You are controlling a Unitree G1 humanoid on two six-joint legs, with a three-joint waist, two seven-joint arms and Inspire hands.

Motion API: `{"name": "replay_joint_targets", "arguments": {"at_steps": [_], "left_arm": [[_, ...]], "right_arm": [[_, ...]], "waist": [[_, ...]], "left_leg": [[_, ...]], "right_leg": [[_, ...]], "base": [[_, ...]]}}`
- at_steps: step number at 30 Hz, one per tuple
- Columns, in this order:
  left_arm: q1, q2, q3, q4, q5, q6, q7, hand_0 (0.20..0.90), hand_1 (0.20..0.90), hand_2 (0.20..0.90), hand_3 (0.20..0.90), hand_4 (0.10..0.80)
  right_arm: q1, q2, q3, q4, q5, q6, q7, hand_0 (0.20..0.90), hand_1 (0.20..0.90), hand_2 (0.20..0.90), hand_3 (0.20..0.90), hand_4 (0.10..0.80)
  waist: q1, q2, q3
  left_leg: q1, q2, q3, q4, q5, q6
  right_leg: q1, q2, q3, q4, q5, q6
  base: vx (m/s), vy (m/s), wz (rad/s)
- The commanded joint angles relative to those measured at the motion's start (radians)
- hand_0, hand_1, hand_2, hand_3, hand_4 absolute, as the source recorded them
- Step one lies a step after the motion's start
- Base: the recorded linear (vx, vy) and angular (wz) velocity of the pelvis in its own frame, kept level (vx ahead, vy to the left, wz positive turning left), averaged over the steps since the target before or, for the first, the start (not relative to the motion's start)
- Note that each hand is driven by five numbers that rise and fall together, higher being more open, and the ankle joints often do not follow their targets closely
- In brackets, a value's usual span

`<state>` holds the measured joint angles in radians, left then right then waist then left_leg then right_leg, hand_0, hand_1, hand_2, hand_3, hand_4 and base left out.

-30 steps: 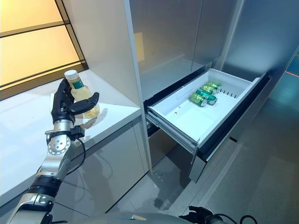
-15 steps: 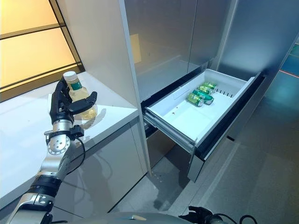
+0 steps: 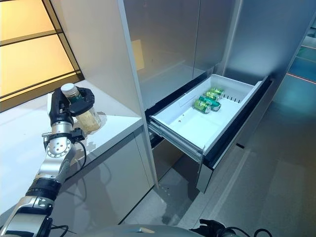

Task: Put drinks into fridge and close the fridge

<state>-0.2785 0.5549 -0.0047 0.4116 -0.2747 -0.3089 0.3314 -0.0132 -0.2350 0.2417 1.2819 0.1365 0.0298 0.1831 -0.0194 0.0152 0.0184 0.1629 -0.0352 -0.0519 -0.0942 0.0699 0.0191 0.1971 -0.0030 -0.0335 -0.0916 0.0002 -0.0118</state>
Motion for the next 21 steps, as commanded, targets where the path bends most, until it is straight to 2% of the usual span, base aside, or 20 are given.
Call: {"name": "replay_joint_targets", "arguments": {"at_steps": [1,3,10,11,12,13,14,15,21], "left_arm": [[-0.175,0.081,0.006,-0.004,0.076,-0.075,0.033,0.324,0.324,0.324,0.227,0.127],[-0.175,0.080,0.002,-0.006,0.074,-0.077,0.031,0.300,0.300,0.300,0.200,0.100],[-0.170,0.066,-0.008,-0.025,0.084,-0.078,0.044,0.300,0.300,0.300,0.200,0.100],[-0.169,0.065,-0.007,-0.027,0.084,-0.074,0.044,0.406,0.406,0.406,0.324,0.224],[-0.167,0.065,-0.008,-0.026,0.085,-0.075,0.045,0.585,0.585,0.585,0.532,0.432],[-0.166,0.064,-0.009,-0.026,0.084,-0.074,0.045,0.811,0.811,0.811,0.796,0.696],[-0.165,0.063,-0.009,-0.025,0.082,-0.071,0.043,0.811,0.811,0.811,0.796,0.696],[-0.161,0.061,-0.009,-0.020,0.082,-0.071,0.038,0.900,0.900,0.900,0.900,0.800],[-0.154,0.051,-0.007,-0.017,0.046,-0.060,0.026,0.900,0.900,0.900,0.900,0.800]], "right_arm": [[0.015,-0.008,0.044,0.049,-0.021,0.006,0.015,0.900,0.900,0.900,0.900,0.800],[0.014,-0.007,0.044,0.051,-0.019,0.004,0.014,0.900,0.900,0.900,0.900,0.800],[0.012,-0.009,0.040,0.061,-0.025,-0.005,0.021,0.900,0.900,0.900,0.900,0.800],[0.013,-0.007,0.041,0.062,-0.025,-0.007,0.020,0.900,0.900,0.900,0.900,0.800],[0.013,-0.007,0.042,0.063,-0.023,-0.008,0.019,0.900,0.900,0.900,0.900,0.800],[0.013,-0.006,0.042,0.064,-0.022,-0.009,0.018,0.900,0.900,0.900,0.900,0.800],[0.014,-0.006,0.042,0.065,-0.022,-0.010,0.018,0.900,0.900,0.900,0.900,0.800],[0.015,-0.005,0.042,0.067,-0.023,-0.012,0.017,0.900,0.900,0.900,0.900,0.800],[0.012,-0.008,0.037,0.073,-0.026,-0.010,0.017,0.900,0.900,0.900,0.900,0.800]], "waist": [[0.001,0.004,-0.010],[0.002,0.004,-0.009],[0.003,0.004,-0.006],[0.003,0.004,-0.007],[0.004,0.005,-0.007],[0.004,0.005,-0.007],[0.005,0.005,-0.007],[0.006,0.005,-0.008],[0.006,0.007,-0.007]], "left_leg": [[0.025,-0.021,0.012,0.007,-0.111,0.026],[0.024,-0.021,0.012,0.007,-0.111,0.025],[0.024,-0.019,0.013,0.007,-0.110,0.023],[0.023,-0.020,0.012,0.007,-0.109,0.023],[0.023,-0.020,0.012,0.007,-0.109,0.023],[0.023,-0.020,0.011,0.007,-0.109,0.023],[0.022,-0.020,0.011,0.007,-0.108,0.022],[0.022,-0.020,0.011,0.007,-0.108,0.022],[0.023,-0.020,0.009,0.007,-0.109,0.021]], "right_leg": [[-0.044,-0.021,0.031,0.071,-0.019,0.042],[-0.044,-0.020,0.031,0.070,-0.019,0.042],[-0.043,-0.019,0.029,0.069,-0.018,0.042],[-0.043,-0.019,0.029,0.068,-0.018,0.041],[-0.043,-0.019,0.029,0.067,-0.018,0.041],[-0.043,-0.018,0.028,0.067,-0.018,0.041],[-0.043,-0.018,0.028,0.067,-0.018,0.041],[-0.042,-0.018,0.027,0.066,-0.018,0.041],[-0.042,-0.018,0.025,0.066,-0.020,0.041]], "base": [[0.000,0.000,0.00],[0.000,0.000,0.00],[0.000,0.000,0.00],[0.000,0.000,0.00],[0.000,0.000,0.00],[0.000,0.000,0.00],[0.000,0.000,0.00],[0.000,0.000,0.00],[0.000,0.000,0.00]]}}
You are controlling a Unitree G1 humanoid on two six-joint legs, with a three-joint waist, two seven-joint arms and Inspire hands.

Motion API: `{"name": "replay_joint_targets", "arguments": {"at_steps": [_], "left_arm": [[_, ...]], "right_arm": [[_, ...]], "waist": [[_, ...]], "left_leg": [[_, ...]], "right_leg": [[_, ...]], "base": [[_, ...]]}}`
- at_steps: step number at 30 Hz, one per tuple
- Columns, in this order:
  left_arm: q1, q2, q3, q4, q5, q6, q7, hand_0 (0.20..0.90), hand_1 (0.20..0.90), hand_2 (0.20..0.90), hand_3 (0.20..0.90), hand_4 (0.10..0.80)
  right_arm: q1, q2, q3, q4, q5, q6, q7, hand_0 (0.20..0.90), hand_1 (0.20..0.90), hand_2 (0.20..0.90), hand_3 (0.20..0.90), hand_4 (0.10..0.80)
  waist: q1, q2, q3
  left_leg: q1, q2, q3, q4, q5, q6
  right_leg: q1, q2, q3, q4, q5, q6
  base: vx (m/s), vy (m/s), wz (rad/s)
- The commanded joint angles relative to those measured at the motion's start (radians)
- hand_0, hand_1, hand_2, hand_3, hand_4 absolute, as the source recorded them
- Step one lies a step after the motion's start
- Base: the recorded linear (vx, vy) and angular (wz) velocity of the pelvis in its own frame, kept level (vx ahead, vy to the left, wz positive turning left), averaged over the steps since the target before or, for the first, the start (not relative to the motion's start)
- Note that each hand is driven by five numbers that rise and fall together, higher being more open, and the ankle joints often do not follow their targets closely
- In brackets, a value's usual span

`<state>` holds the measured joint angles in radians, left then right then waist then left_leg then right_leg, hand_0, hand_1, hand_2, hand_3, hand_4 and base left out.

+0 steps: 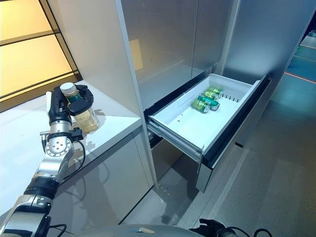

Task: Put drinks into fridge and close the fridge

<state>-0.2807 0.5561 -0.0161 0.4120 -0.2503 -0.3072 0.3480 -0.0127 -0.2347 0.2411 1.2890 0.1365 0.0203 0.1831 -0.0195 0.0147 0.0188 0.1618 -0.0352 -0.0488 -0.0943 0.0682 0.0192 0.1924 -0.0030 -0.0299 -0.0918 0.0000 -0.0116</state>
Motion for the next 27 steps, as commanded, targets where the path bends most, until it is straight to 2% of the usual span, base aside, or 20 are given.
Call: {"name": "replay_joint_targets", "arguments": {"at_steps": [1,27], "left_arm": [[-0.150,0.048,0.006,-0.016,0.020,-0.061,0.008,0.900,0.900,0.900,0.900,0.800],[-0.144,0.007,0.004,0.013,-0.050,-0.038,0.008,0.900,0.900,0.900,0.900,0.800]], "right_arm": [[0.012,-0.009,0.035,0.070,-0.029,-0.003,0.019,0.900,0.900,0.900,0.900,0.800],[0.009,-0.010,0.034,0.105,-0.038,-0.020,0.017,0.900,0.900,0.900,0.900,0.800]], "waist": [[0.007,0.007,-0.008],[0.008,0.010,-0.010]], "left_leg": [[0.024,-0.020,0.006,0.007,-0.107,0.021],[0.027,-0.019,0.008,0.007,-0.107,0.020]], "right_leg": [[-0.036,-0.018,0.021,0.066,-0.020,0.040],[-0.030,-0.020,0.015,0.063,-0.022,0.041]], "base": [[0.000,0.000,0.00],[0.000,0.000,0.00]]}}
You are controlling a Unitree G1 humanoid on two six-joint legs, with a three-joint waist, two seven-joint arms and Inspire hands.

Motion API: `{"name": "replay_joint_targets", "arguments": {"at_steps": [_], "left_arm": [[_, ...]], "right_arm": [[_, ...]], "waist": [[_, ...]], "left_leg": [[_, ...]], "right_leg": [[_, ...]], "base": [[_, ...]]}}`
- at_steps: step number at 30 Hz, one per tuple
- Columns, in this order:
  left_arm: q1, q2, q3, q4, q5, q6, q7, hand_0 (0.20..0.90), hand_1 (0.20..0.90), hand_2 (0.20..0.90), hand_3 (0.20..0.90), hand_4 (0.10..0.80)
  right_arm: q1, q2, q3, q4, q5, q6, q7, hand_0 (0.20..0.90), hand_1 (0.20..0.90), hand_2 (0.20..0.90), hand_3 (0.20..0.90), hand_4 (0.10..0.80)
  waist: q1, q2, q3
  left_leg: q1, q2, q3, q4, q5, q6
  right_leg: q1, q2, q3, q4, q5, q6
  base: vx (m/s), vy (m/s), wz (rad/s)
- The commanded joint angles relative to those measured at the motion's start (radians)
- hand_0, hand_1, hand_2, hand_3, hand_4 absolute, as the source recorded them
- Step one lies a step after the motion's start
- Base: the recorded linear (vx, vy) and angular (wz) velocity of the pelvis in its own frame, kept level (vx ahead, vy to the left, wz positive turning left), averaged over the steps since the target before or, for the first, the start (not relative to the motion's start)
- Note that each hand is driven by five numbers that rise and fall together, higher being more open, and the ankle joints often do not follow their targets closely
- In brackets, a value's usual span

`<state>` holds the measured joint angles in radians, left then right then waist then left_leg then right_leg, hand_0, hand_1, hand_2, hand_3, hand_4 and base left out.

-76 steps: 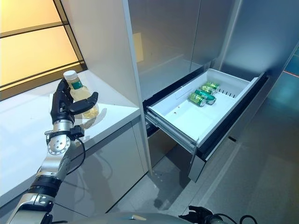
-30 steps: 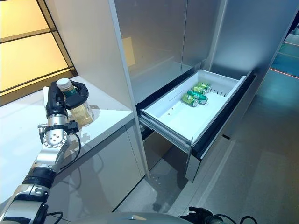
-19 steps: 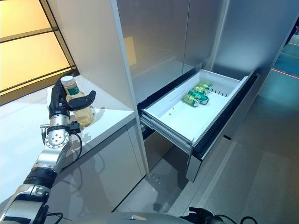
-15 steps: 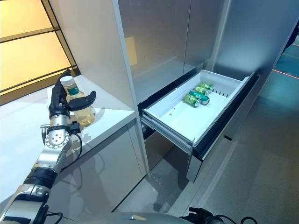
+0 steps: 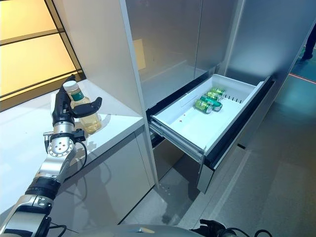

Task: Put drinks into fridge and close the fridge

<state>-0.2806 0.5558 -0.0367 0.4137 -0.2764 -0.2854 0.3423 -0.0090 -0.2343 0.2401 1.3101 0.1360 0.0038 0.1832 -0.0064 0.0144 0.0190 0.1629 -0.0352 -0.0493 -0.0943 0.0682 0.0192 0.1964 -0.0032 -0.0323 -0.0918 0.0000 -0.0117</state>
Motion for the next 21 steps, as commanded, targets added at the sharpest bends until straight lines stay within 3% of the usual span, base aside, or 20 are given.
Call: {"name": "replay_joint_targets", "arguments": {"at_steps": [1,10,14,21], "left_arm": [[-0.144,0.006,0.025,0.012,-0.026,-0.059,0.014,0.900,0.900,0.900,0.900,0.800],[-0.144,-0.017,0.024,0.038,-0.084,-0.016,0.016,0.900,0.900,0.900,0.900,0.800],[-0.148,-0.042,0.030,0.057,-0.165,-0.021,0.005,0.900,0.900,0.900,0.900,0.800],[-0.148,-0.070,0.033,0.069,-0.176,-0.036,0.000,0.900,0.900,0.900,0.900,0.800]], "right_arm": [[0.005,-0.010,0.035,0.084,-0.038,-0.003,0.017,0.900,0.900,0.900,0.900,0.800],[0.000,-0.010,0.035,0.097,-0.038,-0.006,0.017,0.900,0.900,0.900,0.900,0.800],[-0.002,-0.009,0.033,0.102,-0.039,-0.005,0.016,0.900,0.900,0.900,0.900,0.800],[-0.006,-0.008,0.034,0.112,-0.040,-0.008,0.014,0.900,0.900,0.900,0.900,0.800]], "waist": [[-0.005,0.011,-0.010],[-0.004,0.013,-0.009],[-0.005,0.013,-0.011],[-0.005,0.014,-0.011]], "left_leg": [[0.026,-0.019,0.008,0.007,-0.107,0.019],[0.027,-0.019,0.009,0.007,-0.106,0.018],[0.027,-0.019,0.009,0.007,-0.106,0.018],[0.027,-0.020,0.008,0.007,-0.105,0.018]], "right_leg": [[-0.035,-0.019,0.017,0.064,-0.022,0.042],[-0.031,-0.022,0.012,0.062,-0.022,0.043],[-0.031,-0.023,0.010,0.061,-0.022,0.043],[-0.031,-0.023,0.010,0.063,-0.023,0.043]], "base": [[0.000,0.000,0.00],[0.000,0.000,0.00],[0.000,0.000,0.00],[0.000,0.000,0.00]]}}
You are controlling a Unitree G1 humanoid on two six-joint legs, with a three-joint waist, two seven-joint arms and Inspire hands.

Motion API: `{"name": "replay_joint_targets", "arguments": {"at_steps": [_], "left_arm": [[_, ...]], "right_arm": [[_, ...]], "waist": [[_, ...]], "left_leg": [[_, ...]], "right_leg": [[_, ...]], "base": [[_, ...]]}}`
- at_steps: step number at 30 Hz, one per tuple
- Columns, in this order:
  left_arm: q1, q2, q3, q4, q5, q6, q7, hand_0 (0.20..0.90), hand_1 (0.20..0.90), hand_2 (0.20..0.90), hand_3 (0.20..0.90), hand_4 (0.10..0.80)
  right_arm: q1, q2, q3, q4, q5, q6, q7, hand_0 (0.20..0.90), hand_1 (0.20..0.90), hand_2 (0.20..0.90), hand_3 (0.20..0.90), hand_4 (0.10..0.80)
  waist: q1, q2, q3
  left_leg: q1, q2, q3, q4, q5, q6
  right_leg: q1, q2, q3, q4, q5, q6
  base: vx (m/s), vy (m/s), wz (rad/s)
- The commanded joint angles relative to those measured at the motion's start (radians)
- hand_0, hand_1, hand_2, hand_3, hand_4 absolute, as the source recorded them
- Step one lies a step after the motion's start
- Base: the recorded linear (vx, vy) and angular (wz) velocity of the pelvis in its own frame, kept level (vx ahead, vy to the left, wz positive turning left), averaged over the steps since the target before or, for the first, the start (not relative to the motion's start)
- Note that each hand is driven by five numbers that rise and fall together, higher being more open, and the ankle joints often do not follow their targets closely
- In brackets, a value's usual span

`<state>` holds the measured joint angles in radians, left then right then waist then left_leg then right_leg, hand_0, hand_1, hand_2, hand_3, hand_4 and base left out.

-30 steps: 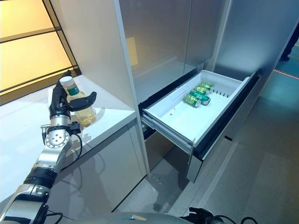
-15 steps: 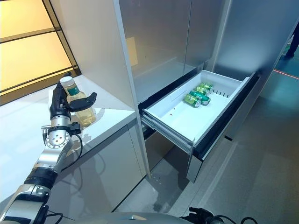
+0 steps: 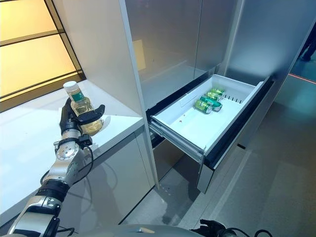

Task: Put drinks into fridge and close the fridge

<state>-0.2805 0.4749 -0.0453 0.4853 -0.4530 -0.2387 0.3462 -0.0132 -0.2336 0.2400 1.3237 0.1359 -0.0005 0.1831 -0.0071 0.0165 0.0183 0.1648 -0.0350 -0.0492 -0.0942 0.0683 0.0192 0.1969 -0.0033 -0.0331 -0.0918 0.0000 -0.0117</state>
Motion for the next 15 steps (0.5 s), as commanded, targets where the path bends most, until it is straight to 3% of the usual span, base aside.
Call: {"name": "replay_joint_targets", "arguments": {"at_steps": [1,2,3,4,5,7,8,9,10,15], "left_arm": [[-0.151,0.013,0.041,0.000,-0.010,-0.088,-0.009,0.900,0.900,0.900,0.900,0.800],[-0.153,0.014,0.042,0.001,-0.013,-0.099,-0.010,0.900,0.900,0.900,0.900,0.800],[-0.155,0.013,0.043,-0.001,-0.026,-0.120,-0.014,0.844,0.844,0.844,0.834,0.734],[-0.157,0.011,0.044,-0.006,-0.034,-0.140,-0.015,0.531,0.531,0.531,0.469,0.369],[-0.158,0.007,0.045,-0.016,-0.045,-0.160,-0.018,0.486,0.486,0.486,0.417,0.317],[-0.154,-0.001,0.057,-0.050,-0.051,-0.203,-0.008,0.578,0.578,0.578,0.524,0.424],[-0.153,-0.004,0.058,-0.055,-0.043,-0.210,-0.001,0.578,0.578,0.578,0.524,0.424],[-0.152,-0.007,0.063,-0.069,-0.028,-0.216,0.008,0.761,0.761,0.761,0.738,0.638],[-0.152,-0.008,0.064,-0.078,-0.022,-0.224,0.016,0.900,0.900,0.900,0.900,0.800],[-0.148,-0.006,0.070,-0.101,0.001,-0.224,0.030,0.900,0.900,0.900,0.900,0.800]], "right_arm": [[-0.003,-0.009,0.034,0.101,-0.040,-0.006,0.014,0.900,0.900,0.900,0.900,0.800],[-0.003,-0.009,0.035,0.101,-0.040,-0.005,0.014,0.900,0.900,0.900,0.900,0.800],[-0.002,-0.010,0.036,0.101,-0.040,-0.005,0.015,0.900,0.900,0.900,0.900,0.800],[-0.003,-0.010,0.037,0.101,-0.040,-0.004,0.015,0.900,0.900,0.900,0.900,0.800],[-0.003,-0.011,0.037,0.103,-0.041,-0.005,0.017,0.900,0.900,0.900,0.900,0.800],[-0.002,-0.012,0.033,0.111,-0.046,-0.013,0.020,0.900,0.900,0.900,0.900,0.800],[-0.002,-0.012,0.034,0.113,-0.045,-0.015,0.019,0.900,0.900,0.900,0.900,0.800],[-0.002,-0.010,0.034,0.118,-0.045,-0.018,0.018,0.900,0.900,0.900,0.900,0.800],[-0.002,-0.010,0.035,0.119,-0.044,-0.018,0.018,0.900,0.900,0.900,0.900,0.800],[0.000,-0.009,0.038,0.127,-0.047,-0.027,0.017,0.900,0.900,0.900,0.900,0.800]], "waist": [[-0.005,0.013,-0.010],[-0.005,0.013,-0.009],[-0.005,0.012,-0.009],[-0.005,0.012,-0.009],[-0.005,0.011,-0.009],[-0.004,0.011,-0.008],[-0.004,0.011,-0.008],[-0.003,0.010,-0.009],[-0.002,0.009,-0.009],[0.000,0.009,-0.011]], "left_leg": [[0.026,-0.020,0.007,0.007,-0.105,0.018],[0.026,-0.020,0.007,0.007,-0.105,0.018],[0.027,-0.020,0.007,0.007,-0.106,0.018],[0.027,-0.020,0.008,0.007,-0.106,0.018],[0.027,-0.019,0.008,0.007,-0.106,0.018],[0.027,-0.019,0.007,0.007,-0.107,0.017],[0.027,-0.019,0.007,0.007,-0.106,0.017],[0.027,-0.019,0.006,0.007,-0.107,0.017],[0.027,-0.019,0.004,0.007,-0.107,0.018],[0.028,-0.019,0.002,0.007,-0.107,0.017]], "right_leg": [[-0.032,-0.023,0.011,0.063,-0.023,0.043],[-0.032,-0.023,0.011,0.064,-0.023,0.043],[-0.032,-0.023,0.011,0.065,-0.024,0.043],[-0.031,-0.023,0.011,0.065,-0.025,0.043],[-0.031,-0.024,0.011,0.065,-0.025,0.042],[-0.030,-0.024,0.011,0.066,-0.027,0.041],[-0.030,-0.024,0.010,0.066,-0.027,0.040],[-0.030,-0.023,0.010,0.067,-0.027,0.039],[-0.029,-0.023,0.010,0.066,-0.027,0.039],[-0.027,-0.023,0.009,0.065,-0.029,0.038]], "base": [[0.000,0.000,0.00],[0.000,0.000,0.00],[0.000,0.000,0.00],[0.000,0.000,0.00],[0.000,0.000,0.00],[0.000,0.000,0.00],[0.000,0.000,0.00],[0.000,0.000,0.00],[0.000,0.000,0.00],[0.000,0.000,0.00]]}}
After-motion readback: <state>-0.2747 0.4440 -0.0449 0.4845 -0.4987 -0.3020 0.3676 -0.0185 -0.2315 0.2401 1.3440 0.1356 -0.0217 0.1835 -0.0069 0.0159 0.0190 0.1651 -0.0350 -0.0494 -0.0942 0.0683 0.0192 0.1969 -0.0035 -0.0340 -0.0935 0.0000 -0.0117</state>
